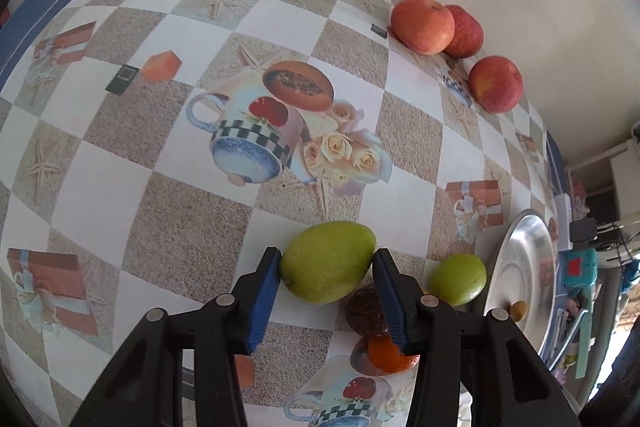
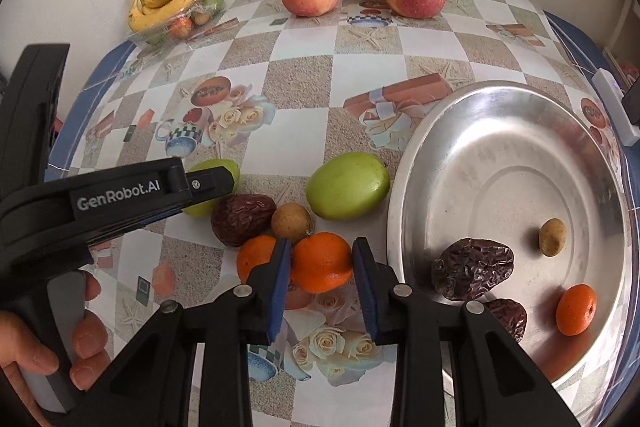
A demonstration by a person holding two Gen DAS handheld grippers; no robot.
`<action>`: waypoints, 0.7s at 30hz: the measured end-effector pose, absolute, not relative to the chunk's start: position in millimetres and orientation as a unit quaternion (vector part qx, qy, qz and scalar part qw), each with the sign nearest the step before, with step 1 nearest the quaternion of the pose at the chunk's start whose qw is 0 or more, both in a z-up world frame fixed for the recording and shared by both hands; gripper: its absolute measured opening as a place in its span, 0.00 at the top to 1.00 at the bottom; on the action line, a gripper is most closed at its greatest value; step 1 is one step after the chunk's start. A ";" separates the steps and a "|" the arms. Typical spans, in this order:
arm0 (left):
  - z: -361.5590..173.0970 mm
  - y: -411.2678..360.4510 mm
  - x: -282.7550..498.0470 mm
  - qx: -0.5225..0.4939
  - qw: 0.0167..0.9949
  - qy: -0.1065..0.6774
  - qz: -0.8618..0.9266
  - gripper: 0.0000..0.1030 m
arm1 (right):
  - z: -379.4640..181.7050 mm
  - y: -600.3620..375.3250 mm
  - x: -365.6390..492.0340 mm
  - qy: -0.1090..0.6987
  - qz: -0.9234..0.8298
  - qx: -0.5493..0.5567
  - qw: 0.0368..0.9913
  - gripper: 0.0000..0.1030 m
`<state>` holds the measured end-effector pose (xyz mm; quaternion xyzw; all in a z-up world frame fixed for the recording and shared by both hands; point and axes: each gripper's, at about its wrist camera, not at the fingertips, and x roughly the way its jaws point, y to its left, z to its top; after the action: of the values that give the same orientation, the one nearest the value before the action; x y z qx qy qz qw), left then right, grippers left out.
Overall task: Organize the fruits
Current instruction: 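Place the orange and green pear into the steel bowl, opening both tools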
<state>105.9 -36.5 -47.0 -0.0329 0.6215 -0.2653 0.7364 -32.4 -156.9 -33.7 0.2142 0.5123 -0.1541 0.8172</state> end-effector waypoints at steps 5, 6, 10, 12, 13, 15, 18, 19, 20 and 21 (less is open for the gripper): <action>-33.9 -32.4 108.7 -0.044 0.744 0.610 -0.268 0.52 | -16.8 -159.3 -38.2 0.489 -0.148 0.229 0.828 0.68; -31.5 -32.8 108.0 -0.044 0.745 0.609 -0.270 0.52 | -13.1 -160.4 -39.6 0.484 -0.150 0.230 0.831 0.68; -22.4 -38.7 102.9 -0.040 0.748 0.601 -0.279 0.52 | -1.8 -171.5 -48.9 0.465 -0.159 0.245 0.835 0.68; -16.9 -43.4 98.1 -0.036 0.748 0.597 -0.289 0.52 | 2.5 -181.5 -55.9 0.457 -0.172 0.255 0.835 0.68; -14.6 -46.6 95.2 -0.033 0.747 0.595 -0.294 0.52 | 4.4 -186.6 -60.1 0.454 -0.183 0.256 0.834 0.68; -9.2 -54.6 87.5 -0.024 0.746 0.590 -0.309 0.52 | 6.5 -198.7 -69.7 0.449 -0.211 0.258 0.829 0.68; -2.8 -71.4 71.0 0.001 0.740 0.582 -0.336 0.52 | 7.0 -219.6 -87.3 0.443 -0.264 0.267 0.814 0.68; -1.1 -77.8 63.8 0.011 0.737 0.580 -0.346 0.52 | 6.9 -225.7 -93.5 0.444 -0.284 0.263 0.808 0.68; 0.1 -84.9 55.8 0.021 0.732 0.578 -0.358 0.52 | 6.3 -232.6 -100.3 0.445 -0.303 0.261 0.802 0.68; 0.8 -93.1 46.2 0.032 0.725 0.577 -0.374 0.52 | 5.4 -239.0 -106.0 0.445 -0.316 0.262 0.796 0.68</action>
<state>46.2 -93.1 0.8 0.0323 0.5772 -0.3736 0.7254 -106.0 -239.0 5.4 0.2625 0.4448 -0.3164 0.7957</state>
